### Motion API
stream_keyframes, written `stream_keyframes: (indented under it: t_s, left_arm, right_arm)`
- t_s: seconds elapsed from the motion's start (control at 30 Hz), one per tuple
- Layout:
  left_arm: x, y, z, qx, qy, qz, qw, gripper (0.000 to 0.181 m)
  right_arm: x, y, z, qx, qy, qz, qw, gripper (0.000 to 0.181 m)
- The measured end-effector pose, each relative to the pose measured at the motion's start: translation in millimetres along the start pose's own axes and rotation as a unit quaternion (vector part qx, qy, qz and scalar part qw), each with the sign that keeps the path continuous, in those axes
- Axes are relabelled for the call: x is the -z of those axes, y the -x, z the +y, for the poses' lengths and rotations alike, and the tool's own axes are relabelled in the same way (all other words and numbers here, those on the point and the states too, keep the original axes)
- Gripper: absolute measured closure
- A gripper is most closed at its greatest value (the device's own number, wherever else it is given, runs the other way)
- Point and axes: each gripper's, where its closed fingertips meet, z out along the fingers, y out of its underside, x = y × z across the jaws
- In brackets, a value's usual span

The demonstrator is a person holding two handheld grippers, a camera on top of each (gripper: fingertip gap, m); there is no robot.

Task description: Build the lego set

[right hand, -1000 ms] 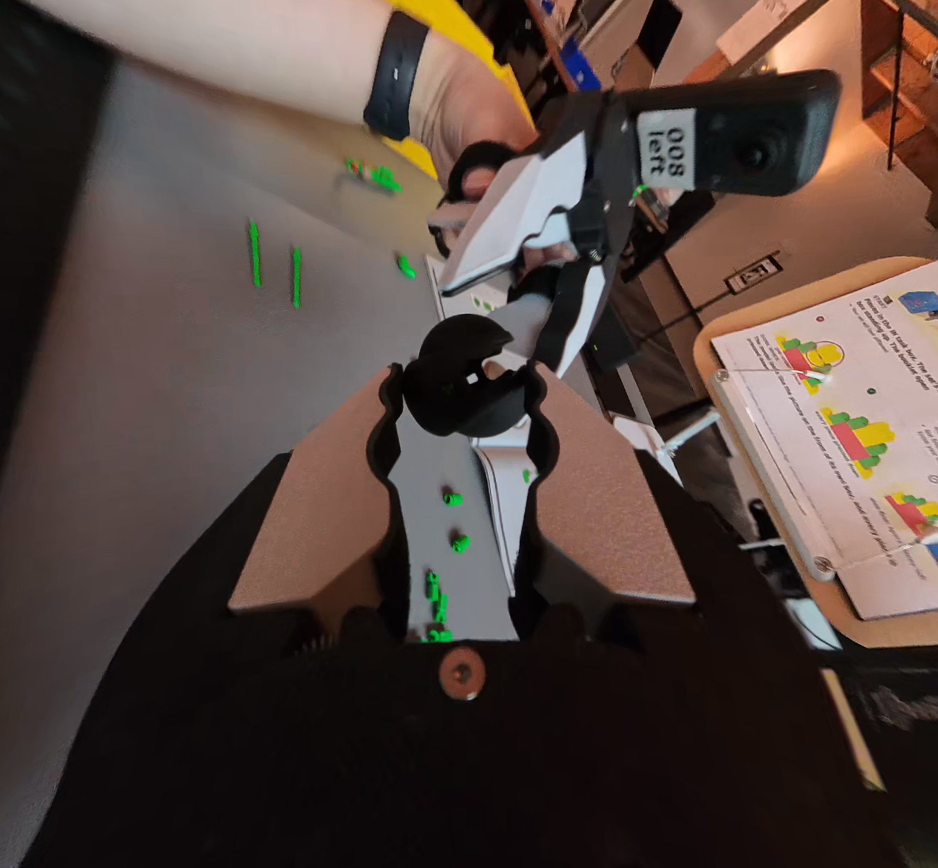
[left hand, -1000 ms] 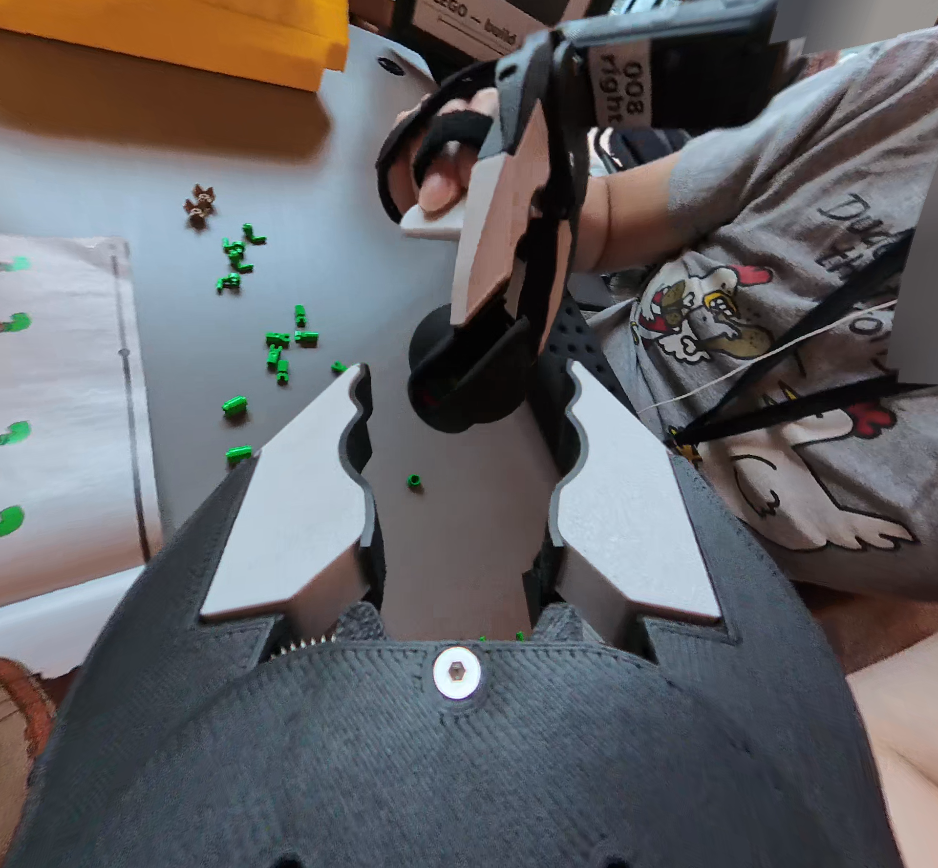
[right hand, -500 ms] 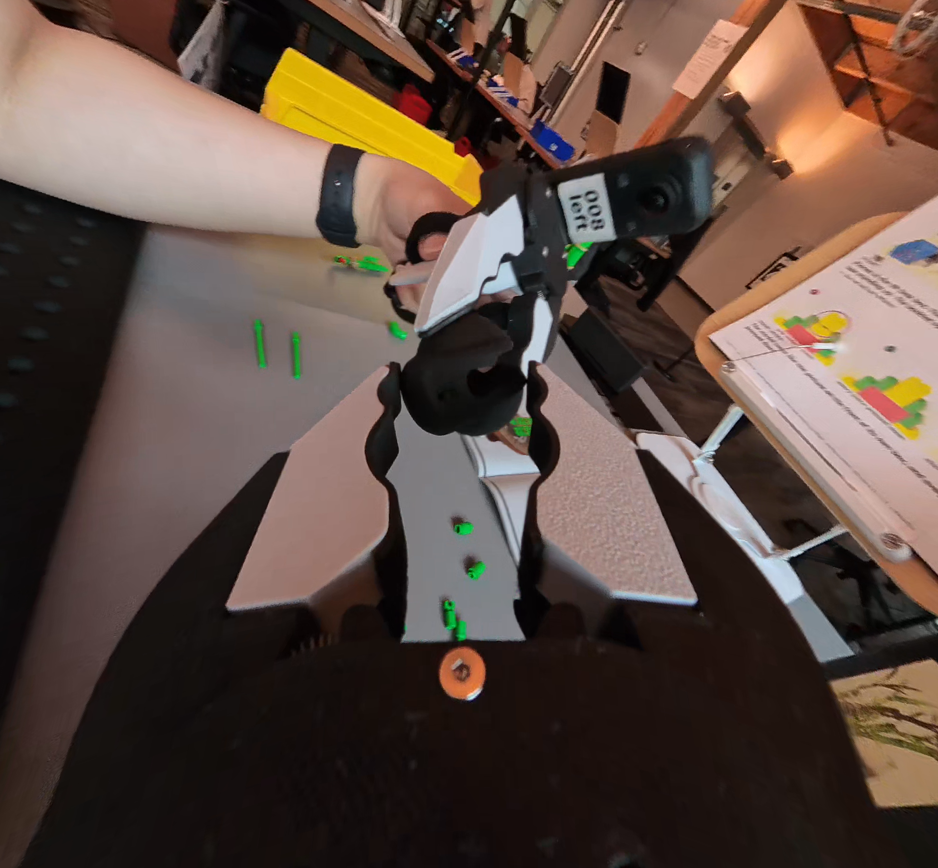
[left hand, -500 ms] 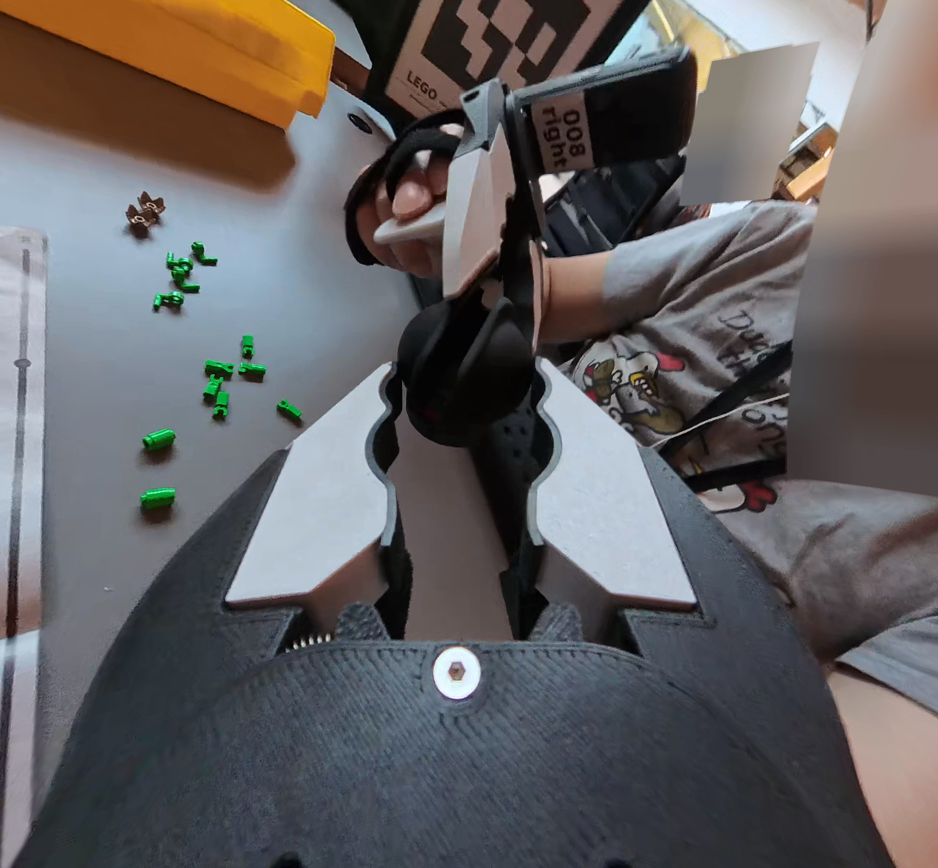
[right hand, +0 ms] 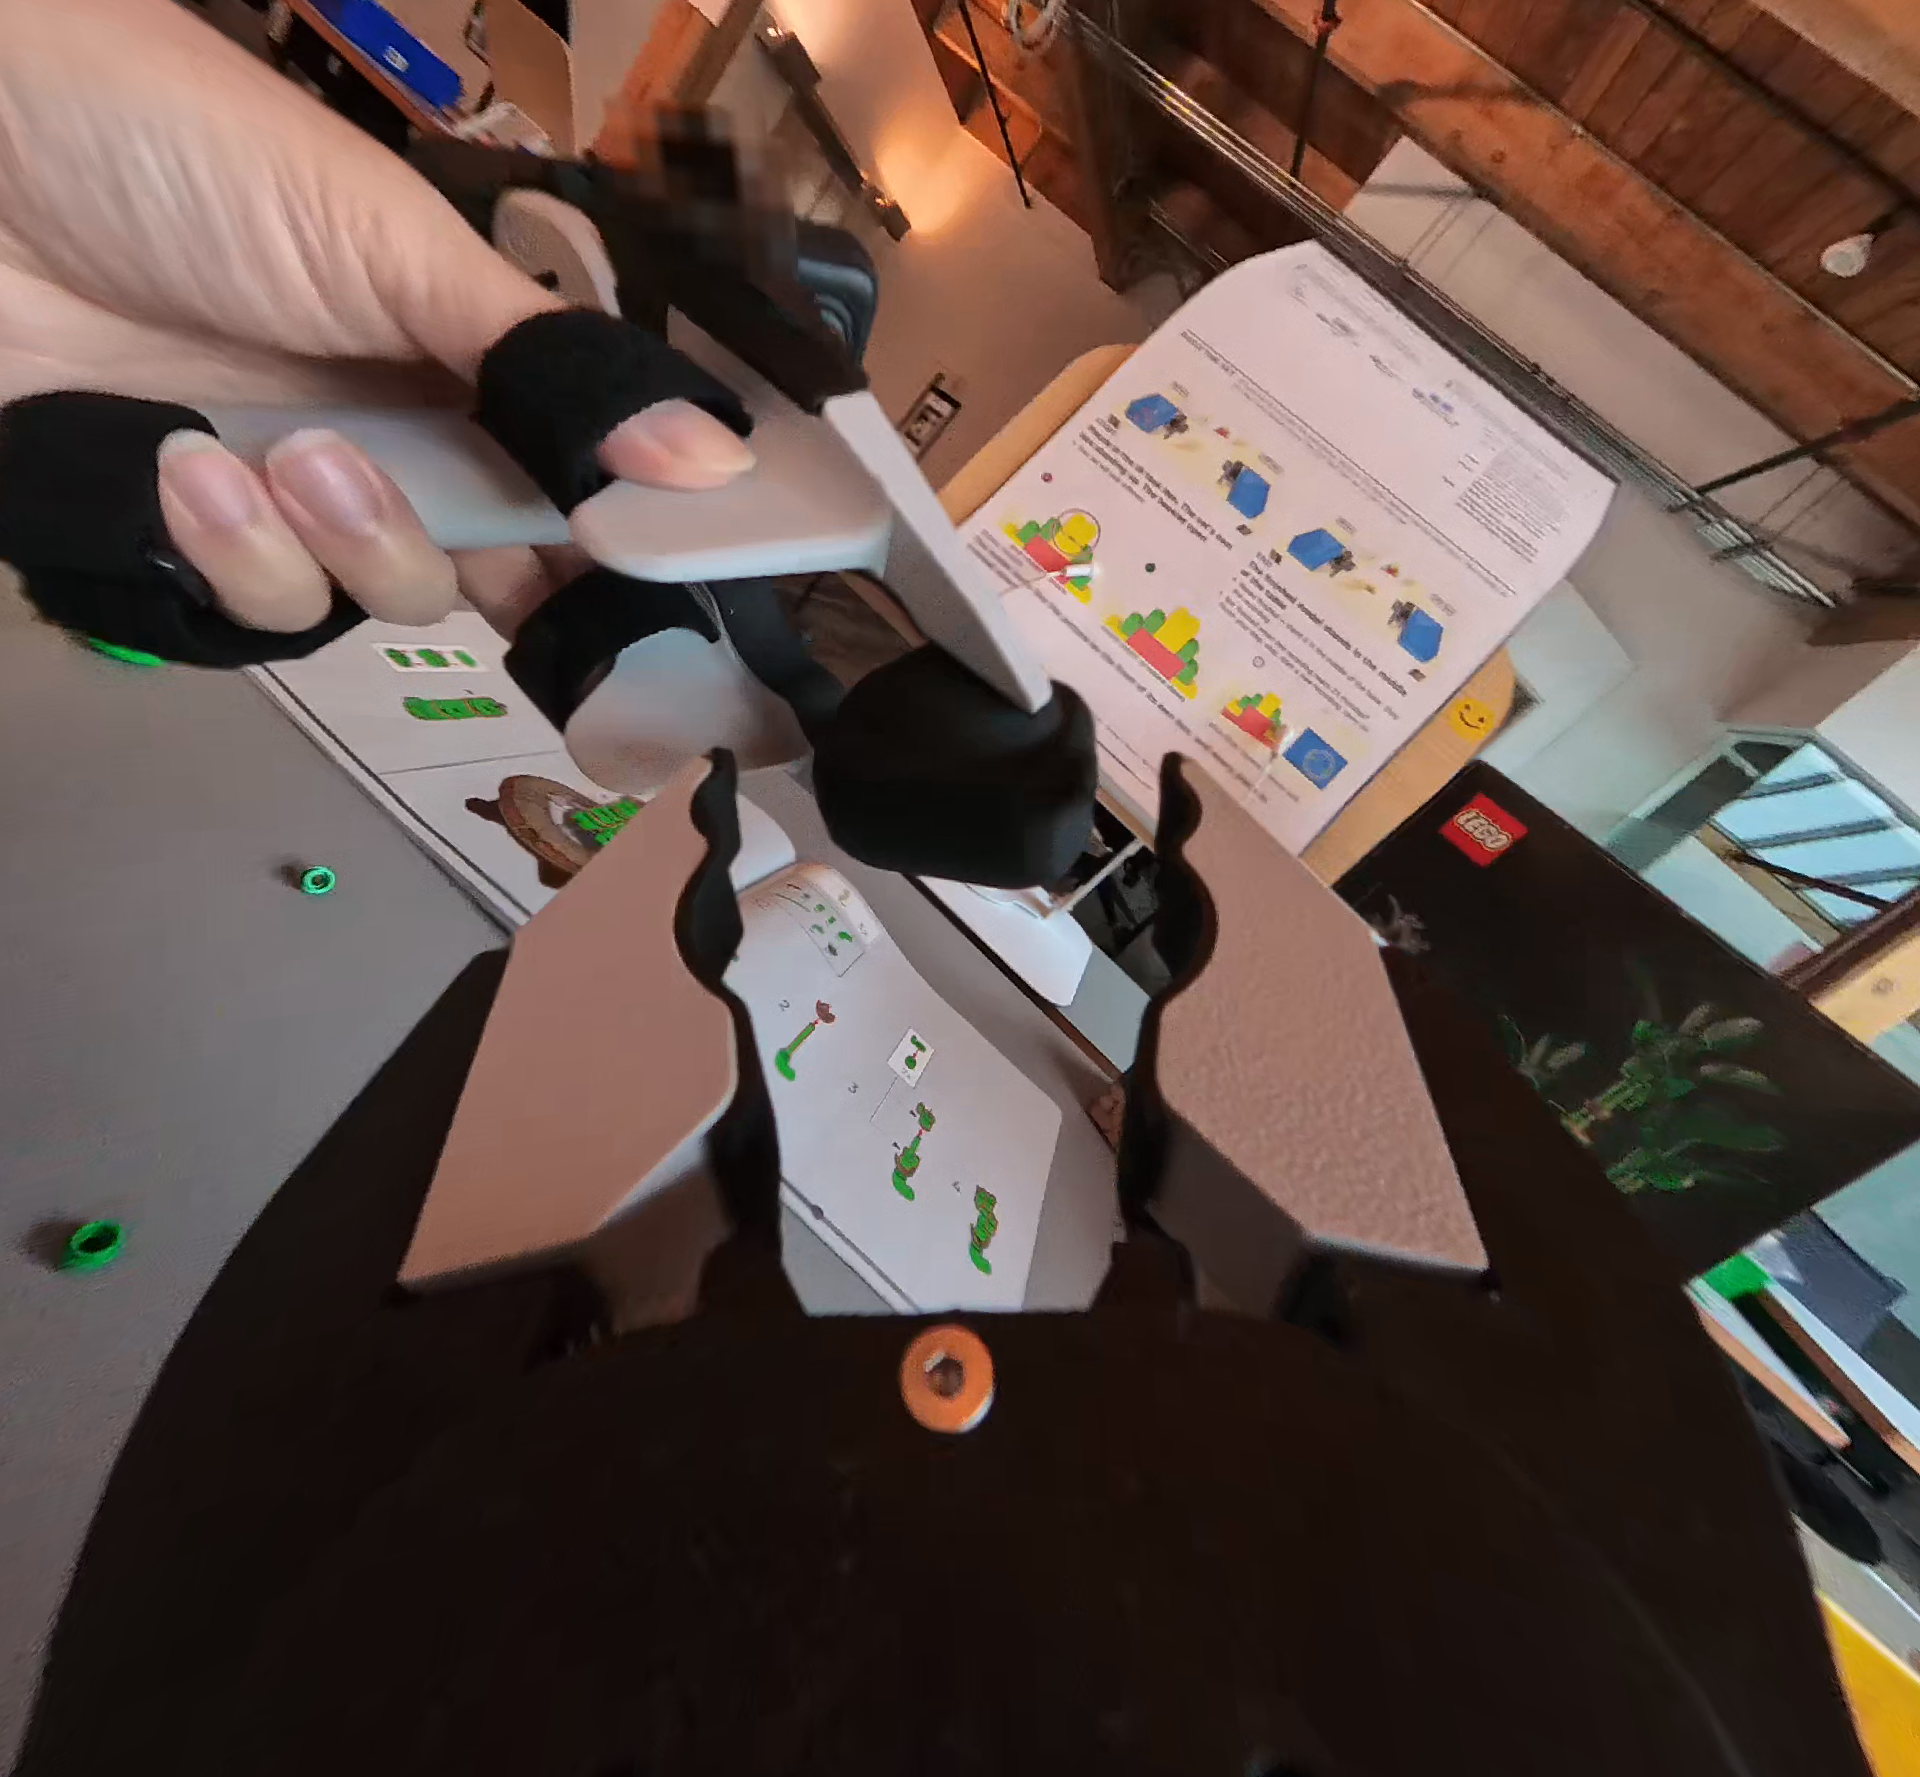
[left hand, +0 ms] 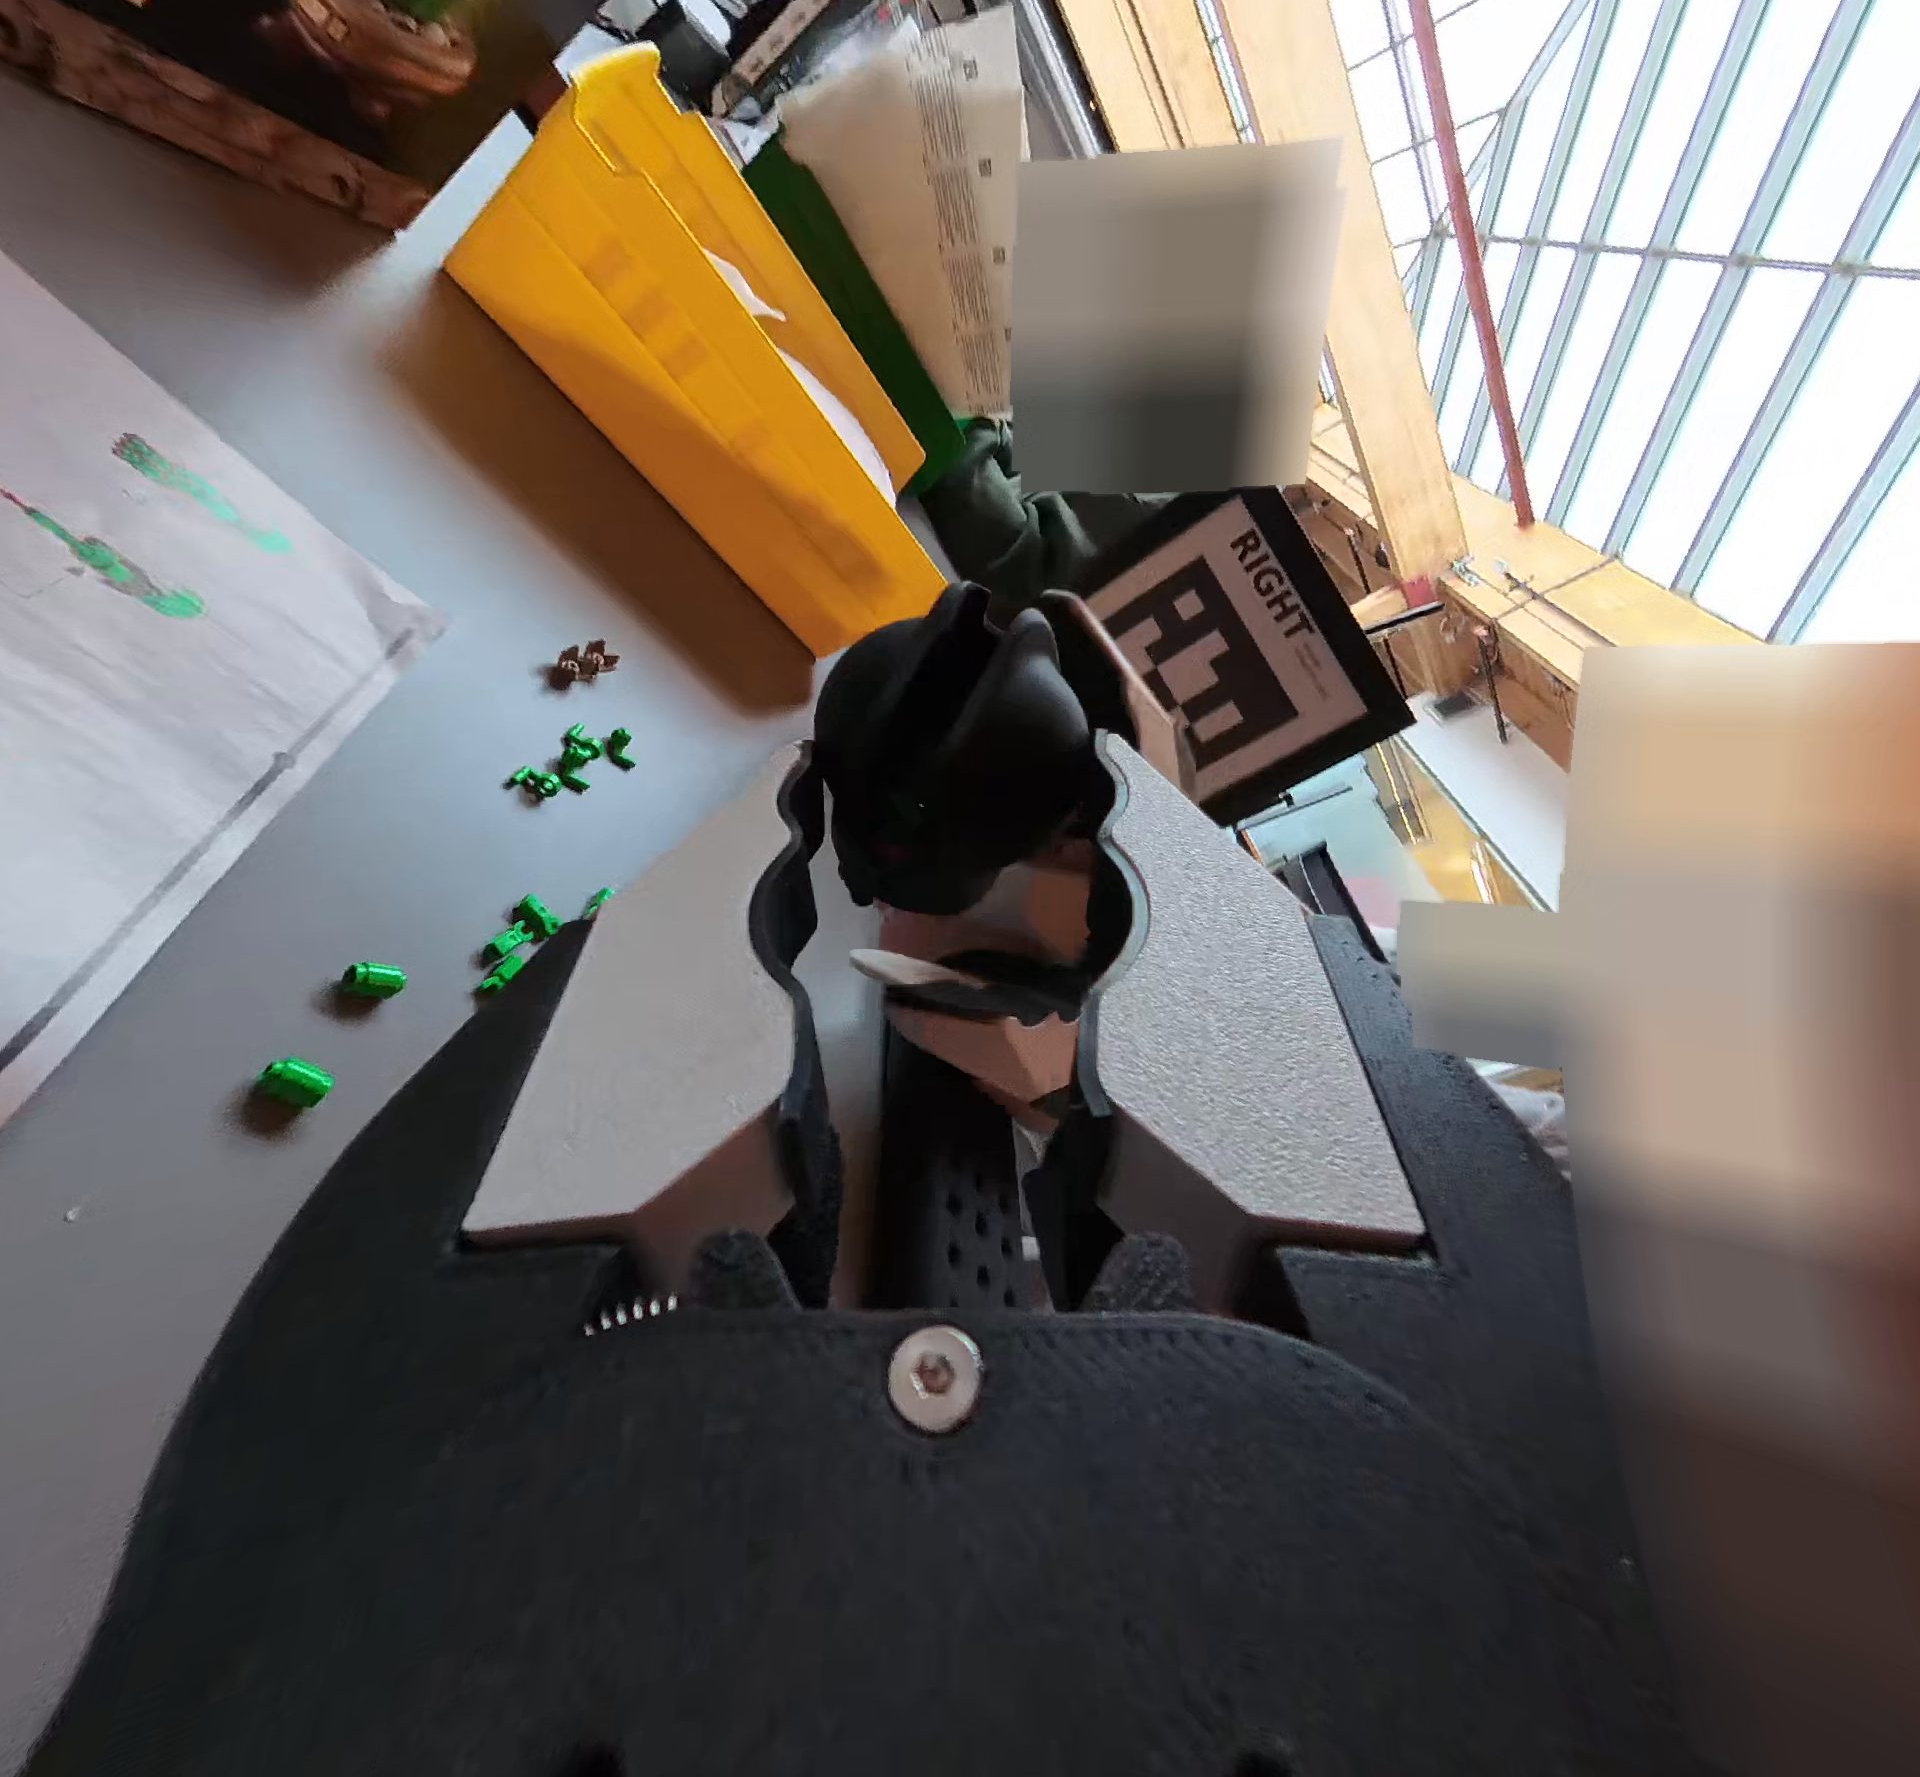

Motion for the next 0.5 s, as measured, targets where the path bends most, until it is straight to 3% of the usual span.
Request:
stream_keyframes:
  t_s: [0.03,0.13,0.5]
  left_arm:
    - [-1.5,0.0,-0.3,-0.001,-0.005,-0.006,1.000,0.133]
    - [-5.5,4.9,3.2,-0.007,-0.006,-0.030,1.000,0.133]
    - [-8.0,0.7,0.3,0.031,-0.034,-0.002,0.999,0.133]
  right_arm:
    - [-2.0,-0.3,1.4,0.006,0.003,0.009,1.000,0.108]
    - [-5.3,-6.7,6.3,0.000,0.014,0.034,0.999,0.114]
    - [-5.1,-8.1,16.5,-0.021,0.031,0.032,0.999,0.124]
